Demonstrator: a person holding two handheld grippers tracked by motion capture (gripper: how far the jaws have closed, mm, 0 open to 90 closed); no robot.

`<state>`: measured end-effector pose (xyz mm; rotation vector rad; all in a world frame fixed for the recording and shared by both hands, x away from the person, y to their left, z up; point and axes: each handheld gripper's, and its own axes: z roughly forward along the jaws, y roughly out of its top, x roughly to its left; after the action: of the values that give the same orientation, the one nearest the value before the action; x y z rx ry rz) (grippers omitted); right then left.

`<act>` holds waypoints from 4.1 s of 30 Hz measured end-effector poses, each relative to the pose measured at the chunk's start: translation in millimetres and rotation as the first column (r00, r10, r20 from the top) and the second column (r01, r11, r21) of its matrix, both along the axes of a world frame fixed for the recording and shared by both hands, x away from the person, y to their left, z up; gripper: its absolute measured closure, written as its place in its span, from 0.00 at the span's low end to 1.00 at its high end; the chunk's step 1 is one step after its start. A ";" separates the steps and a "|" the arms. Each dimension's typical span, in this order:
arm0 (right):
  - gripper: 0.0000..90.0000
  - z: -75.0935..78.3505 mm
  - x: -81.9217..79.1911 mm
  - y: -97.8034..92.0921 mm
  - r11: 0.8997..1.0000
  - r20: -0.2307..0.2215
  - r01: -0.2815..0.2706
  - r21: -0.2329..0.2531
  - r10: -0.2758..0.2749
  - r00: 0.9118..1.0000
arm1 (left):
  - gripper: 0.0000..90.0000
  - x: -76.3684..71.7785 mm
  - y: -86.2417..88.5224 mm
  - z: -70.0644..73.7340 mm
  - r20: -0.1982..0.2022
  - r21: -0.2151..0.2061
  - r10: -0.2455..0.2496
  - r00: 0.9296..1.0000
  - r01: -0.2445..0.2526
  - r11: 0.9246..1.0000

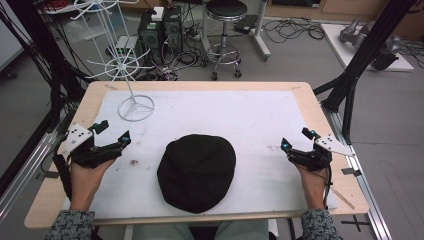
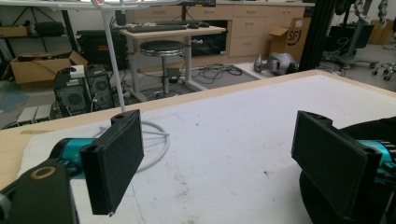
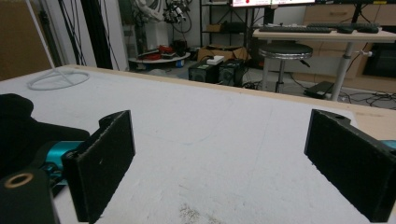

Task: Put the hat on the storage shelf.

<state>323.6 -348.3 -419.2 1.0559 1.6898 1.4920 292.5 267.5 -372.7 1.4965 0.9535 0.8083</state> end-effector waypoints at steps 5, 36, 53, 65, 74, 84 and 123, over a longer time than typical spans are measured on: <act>0.09 0.7 -1.5 0.9 1.000 0.008 0.001 -0.006 -0.001 1.000 | 0.19 -1.7 -3.0 3.0 0.004 0.005 -0.012 1.000 0.012 1.000; 0.09 2.2 -2.6 -0.1 1.000 0.030 0.020 -0.004 -0.020 0.999 | 0.20 -10.8 -60.4 7.6 0.039 0.065 -0.355 0.934 0.352 0.934; 0.09 1.8 -2.3 0.1 1.000 0.024 0.021 -0.005 -0.021 0.999 | 0.19 -20.8 -112.7 -5.9 -0.001 0.086 -0.613 0.790 0.610 0.787; 0.09 1.6 -1.8 1.2 1.000 0.019 0.016 -0.012 -0.015 1.000 | 0.20 -22.9 -134.3 -24.1 -0.009 0.092 -0.644 0.765 0.642 0.761; 0.09 1.4 -1.7 1.6 1.000 0.013 0.009 -0.009 -0.009 1.000 | 0.22 -19.8 -139.7 -38.7 -0.044 0.103 -0.653 0.756 0.654 0.750; 0.09 1.1 -1.5 1.9 1.000 0.007 0.004 -0.003 -0.004 1.000 | 0.47 -18.3 -137.5 -44.3 -0.085 0.132 -0.660 0.746 0.665 0.735; 0.09 1.3 -2.4 -12.7 0.998 0.000 0.066 0.004 -0.066 0.998 | 0.76 -11.5 -108.2 27.6 0.119 0.200 -0.577 0.808 0.550 0.811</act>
<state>321.2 -361.0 -417.9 1.1026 1.6369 1.4541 280.9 159.3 -345.1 1.6931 0.2730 0.5644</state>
